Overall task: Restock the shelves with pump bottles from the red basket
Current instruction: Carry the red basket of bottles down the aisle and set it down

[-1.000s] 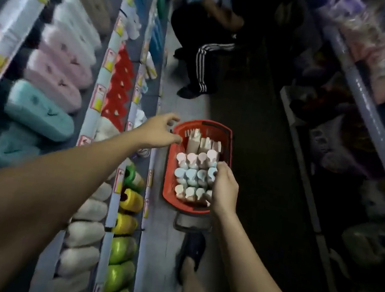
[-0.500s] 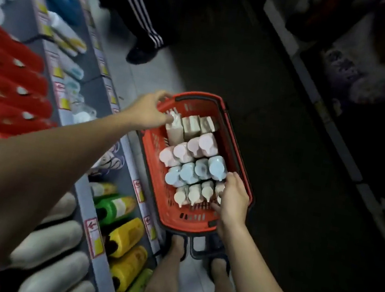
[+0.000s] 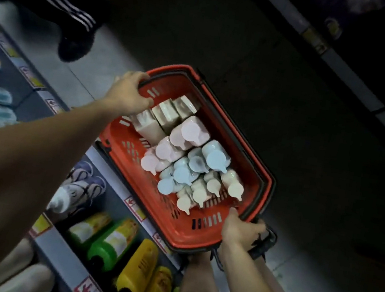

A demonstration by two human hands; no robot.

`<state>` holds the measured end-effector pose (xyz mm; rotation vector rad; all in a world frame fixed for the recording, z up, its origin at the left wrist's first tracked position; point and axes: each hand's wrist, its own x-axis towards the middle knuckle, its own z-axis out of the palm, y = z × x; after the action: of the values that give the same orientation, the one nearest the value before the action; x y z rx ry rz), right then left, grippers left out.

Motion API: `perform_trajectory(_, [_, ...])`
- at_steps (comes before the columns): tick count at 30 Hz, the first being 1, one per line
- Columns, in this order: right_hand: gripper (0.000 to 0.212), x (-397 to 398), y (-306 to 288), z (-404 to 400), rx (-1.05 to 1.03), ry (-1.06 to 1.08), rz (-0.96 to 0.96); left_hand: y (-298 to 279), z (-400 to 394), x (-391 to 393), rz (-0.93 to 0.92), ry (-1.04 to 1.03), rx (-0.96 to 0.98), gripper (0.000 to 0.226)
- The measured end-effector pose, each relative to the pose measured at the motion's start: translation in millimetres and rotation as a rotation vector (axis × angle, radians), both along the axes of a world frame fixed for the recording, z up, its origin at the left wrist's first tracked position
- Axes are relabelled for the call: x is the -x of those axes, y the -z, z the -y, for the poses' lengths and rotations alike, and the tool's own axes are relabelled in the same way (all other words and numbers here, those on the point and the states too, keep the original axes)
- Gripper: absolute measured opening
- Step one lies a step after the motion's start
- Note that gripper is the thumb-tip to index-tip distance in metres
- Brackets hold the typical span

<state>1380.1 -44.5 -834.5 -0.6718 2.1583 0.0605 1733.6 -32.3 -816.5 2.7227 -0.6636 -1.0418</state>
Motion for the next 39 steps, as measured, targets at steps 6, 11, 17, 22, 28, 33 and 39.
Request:
perform_trajectory(6, [0.035, 3.1, 10.7, -6.2, 0.191, 0.126, -0.057, 48.7, -27.0, -3.5, 0.167, 0.086, -0.077, 0.038])
perform_trajectory(11, [0.024, 3.9, 4.5, 33.9, 0.39, 0.051, -0.125, 64.4, -34.6, -3.0, 0.271, 0.144, -0.096, 0.029])
perform_trajectory(17, [0.045, 10.3, -3.1, 10.2, 0.223, 0.003, -0.048, 50.4, -32.5, 13.0, 0.169, 0.082, -0.11, 0.032])
perform_trajectory(22, [0.053, 7.6, 18.1, -7.3, 0.156, 0.051, -0.062, 46.6, -30.6, 10.6, 0.152, 0.094, -0.119, 0.034])
perform_trajectory(28, [0.064, 13.4, 36.4, 26.7, 0.27, -0.181, -0.032, 52.2, -56.1, 21.8, 0.186, 0.04, -0.089, 0.033])
perform_trajectory(33, [0.055, 1.8, 39.6, 109.7, 0.364, -0.411, 0.044, 44.5, -88.4, 38.7, 0.146, -0.167, -0.027, 0.04])
perform_trajectory(39, [0.049, -0.3, 36.7, 138.1, 0.391, -0.552, 0.121, 41.6, -95.8, 51.6, 0.065, -0.439, 0.078, 0.061])
